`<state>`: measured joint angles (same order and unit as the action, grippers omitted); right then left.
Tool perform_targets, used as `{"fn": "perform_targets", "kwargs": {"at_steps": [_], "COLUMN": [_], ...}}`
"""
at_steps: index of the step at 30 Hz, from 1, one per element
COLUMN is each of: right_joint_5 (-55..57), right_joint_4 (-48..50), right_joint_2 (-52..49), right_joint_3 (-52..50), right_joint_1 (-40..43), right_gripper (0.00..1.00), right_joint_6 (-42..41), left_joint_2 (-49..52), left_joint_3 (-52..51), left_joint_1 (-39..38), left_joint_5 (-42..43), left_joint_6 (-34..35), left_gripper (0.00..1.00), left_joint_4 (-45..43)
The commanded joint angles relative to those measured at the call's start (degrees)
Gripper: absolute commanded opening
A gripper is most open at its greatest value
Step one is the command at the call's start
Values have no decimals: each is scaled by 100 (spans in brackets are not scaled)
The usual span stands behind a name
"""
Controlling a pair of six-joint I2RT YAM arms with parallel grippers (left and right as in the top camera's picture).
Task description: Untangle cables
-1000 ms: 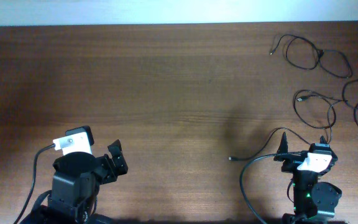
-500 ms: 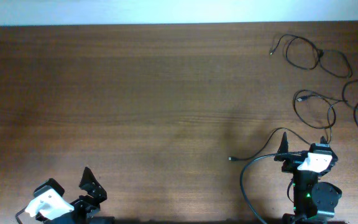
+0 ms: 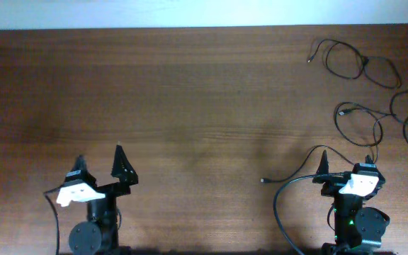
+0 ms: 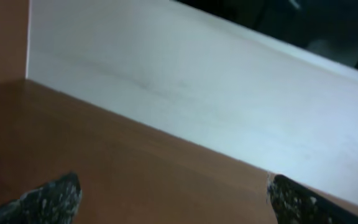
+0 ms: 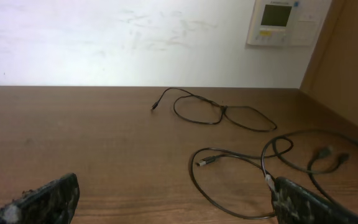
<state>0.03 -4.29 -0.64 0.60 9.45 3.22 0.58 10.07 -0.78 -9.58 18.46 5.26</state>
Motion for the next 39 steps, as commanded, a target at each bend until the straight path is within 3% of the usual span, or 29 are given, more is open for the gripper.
{"fn": "perform_targets", "kwargs": {"at_steps": [1, 5, 10, 39], "right_joint_5": [48, 48, 48, 48], "right_joint_4": [-28, -28, -28, -28], "right_joint_2": [33, 33, 33, 33], "right_joint_3": [-28, -28, -28, -28], "right_joint_1": [42, 42, 42, 42], "right_gripper": [98, 98, 98, 98], "right_joint_6": [-31, -31, -31, -31], "left_joint_2": [-31, -31, -35, -28], "left_joint_3": [-538, -960, -960, -957], "left_joint_1": [37, 37, 44, 46], "left_joint_5": [577, 599, 925, 922], "left_joint_6": [-592, -929, -2188, -2199], "left_gripper": [99, 99, 99, 99], "left_joint_4": [-586, -647, -31, -46]}}
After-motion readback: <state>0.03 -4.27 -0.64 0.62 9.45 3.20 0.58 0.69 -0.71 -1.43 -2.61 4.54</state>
